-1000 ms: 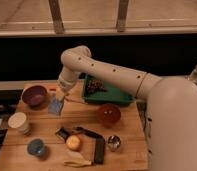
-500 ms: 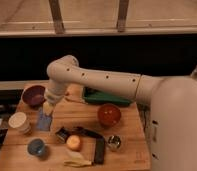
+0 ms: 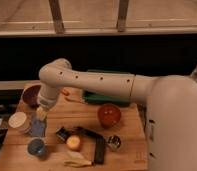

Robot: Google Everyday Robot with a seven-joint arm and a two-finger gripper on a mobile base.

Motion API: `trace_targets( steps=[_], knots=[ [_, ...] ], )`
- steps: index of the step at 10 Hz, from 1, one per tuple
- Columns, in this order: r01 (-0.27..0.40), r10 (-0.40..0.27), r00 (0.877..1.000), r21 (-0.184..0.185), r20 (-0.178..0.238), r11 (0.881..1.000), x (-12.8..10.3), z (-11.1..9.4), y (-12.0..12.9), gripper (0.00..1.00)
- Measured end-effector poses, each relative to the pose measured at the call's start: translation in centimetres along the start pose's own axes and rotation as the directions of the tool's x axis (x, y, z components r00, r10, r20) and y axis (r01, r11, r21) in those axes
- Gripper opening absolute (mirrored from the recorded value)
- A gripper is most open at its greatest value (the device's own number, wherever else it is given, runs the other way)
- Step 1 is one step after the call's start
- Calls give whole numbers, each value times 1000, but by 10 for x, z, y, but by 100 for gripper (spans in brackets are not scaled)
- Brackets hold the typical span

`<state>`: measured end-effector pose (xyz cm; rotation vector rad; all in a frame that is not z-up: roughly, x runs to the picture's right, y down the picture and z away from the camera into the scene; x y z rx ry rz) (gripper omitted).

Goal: Place sponge in plastic cup

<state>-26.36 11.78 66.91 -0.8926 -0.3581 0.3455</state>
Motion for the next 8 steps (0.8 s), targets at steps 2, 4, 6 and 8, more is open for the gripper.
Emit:
trace_targets(
  steps=[2, 4, 6, 8],
  knots=[
    [-1, 1, 1000, 0, 0, 1000, 1, 0, 0, 0],
    [-1, 1, 1000, 0, 0, 1000, 1, 0, 0, 0],
    [16, -16, 1000, -3, -12, 1000, -2, 3, 2, 0],
    [58, -58, 998, -10, -33, 998, -13, 12, 18, 0]
  ],
)
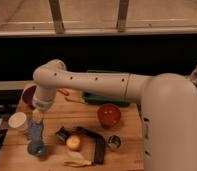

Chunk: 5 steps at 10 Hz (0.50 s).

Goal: Place sponge in plastic cup

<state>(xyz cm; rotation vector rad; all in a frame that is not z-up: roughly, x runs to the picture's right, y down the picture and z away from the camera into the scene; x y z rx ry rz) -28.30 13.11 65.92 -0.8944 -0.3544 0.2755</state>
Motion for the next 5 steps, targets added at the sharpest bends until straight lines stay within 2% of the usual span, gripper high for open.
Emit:
trace_targets(
  steps=[2, 5],
  knots=[
    [20, -20, 1000, -2, -13, 1000, -6, 7, 8, 0],
    [25, -24, 999, 15, -45, 1000, -6, 17, 8, 0]
  ],
)
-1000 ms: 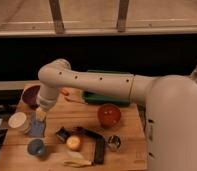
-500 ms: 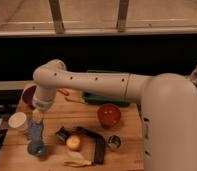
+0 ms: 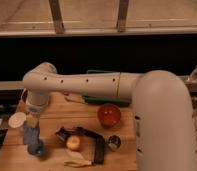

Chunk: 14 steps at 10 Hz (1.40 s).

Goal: Place sponge in plastic cup

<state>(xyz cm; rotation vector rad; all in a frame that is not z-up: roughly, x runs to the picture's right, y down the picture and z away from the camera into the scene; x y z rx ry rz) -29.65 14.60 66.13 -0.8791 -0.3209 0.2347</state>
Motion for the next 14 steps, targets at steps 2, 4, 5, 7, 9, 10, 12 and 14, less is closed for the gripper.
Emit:
trace_targets(
  steps=[2, 4, 5, 7, 9, 10, 12, 14],
  knots=[
    [-6, 7, 1000, 10, -16, 1000, 4, 11, -4, 0],
    [-6, 6, 1000, 11, -28, 1000, 3, 20, -6, 0],
    [-6, 6, 999, 12, -34, 1000, 3, 25, -6, 0],
    [-19, 20, 999, 24, -42, 1000, 7, 30, -9, 0],
    [-27, 28, 999, 34, -46, 999, 11, 34, -9, 0],
    [-30, 32, 998, 42, -50, 999, 12, 34, -9, 0],
    [-39, 42, 998, 53, -54, 998, 15, 37, -9, 0],
    [-50, 53, 998, 63, -44, 997, 19, 41, -12, 0]
  ],
)
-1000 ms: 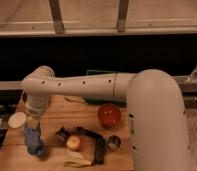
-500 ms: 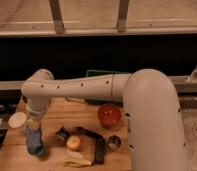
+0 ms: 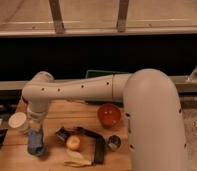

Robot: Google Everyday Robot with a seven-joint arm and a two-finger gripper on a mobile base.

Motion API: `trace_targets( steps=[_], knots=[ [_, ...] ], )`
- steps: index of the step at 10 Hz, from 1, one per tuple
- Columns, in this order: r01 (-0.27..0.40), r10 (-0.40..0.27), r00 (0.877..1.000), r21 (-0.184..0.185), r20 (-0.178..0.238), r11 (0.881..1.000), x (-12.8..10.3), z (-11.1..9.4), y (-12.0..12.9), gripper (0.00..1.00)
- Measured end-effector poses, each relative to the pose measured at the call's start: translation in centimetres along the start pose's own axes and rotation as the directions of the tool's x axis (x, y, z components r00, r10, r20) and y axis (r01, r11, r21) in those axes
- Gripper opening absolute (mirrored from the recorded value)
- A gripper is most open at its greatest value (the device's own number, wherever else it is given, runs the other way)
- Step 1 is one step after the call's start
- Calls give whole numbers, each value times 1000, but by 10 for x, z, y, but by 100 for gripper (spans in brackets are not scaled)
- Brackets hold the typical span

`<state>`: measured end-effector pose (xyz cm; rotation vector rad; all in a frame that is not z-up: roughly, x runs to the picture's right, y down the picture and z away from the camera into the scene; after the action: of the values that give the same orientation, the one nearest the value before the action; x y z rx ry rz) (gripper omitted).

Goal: Place sponge in plastic cup

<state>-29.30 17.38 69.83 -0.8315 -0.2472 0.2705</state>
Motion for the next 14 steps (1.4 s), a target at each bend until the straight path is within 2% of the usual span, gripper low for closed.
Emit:
trace_targets(
  steps=[5, 10, 14],
  knots=[
    [-10, 10, 999, 1, 36, 1000, 5, 11, -1, 0],
    [-1, 0, 997, 13, 73, 1000, 1, 16, 10, 0],
    [1, 0, 996, -4, 91, 1000, 0, 22, 17, 1]
  ],
)
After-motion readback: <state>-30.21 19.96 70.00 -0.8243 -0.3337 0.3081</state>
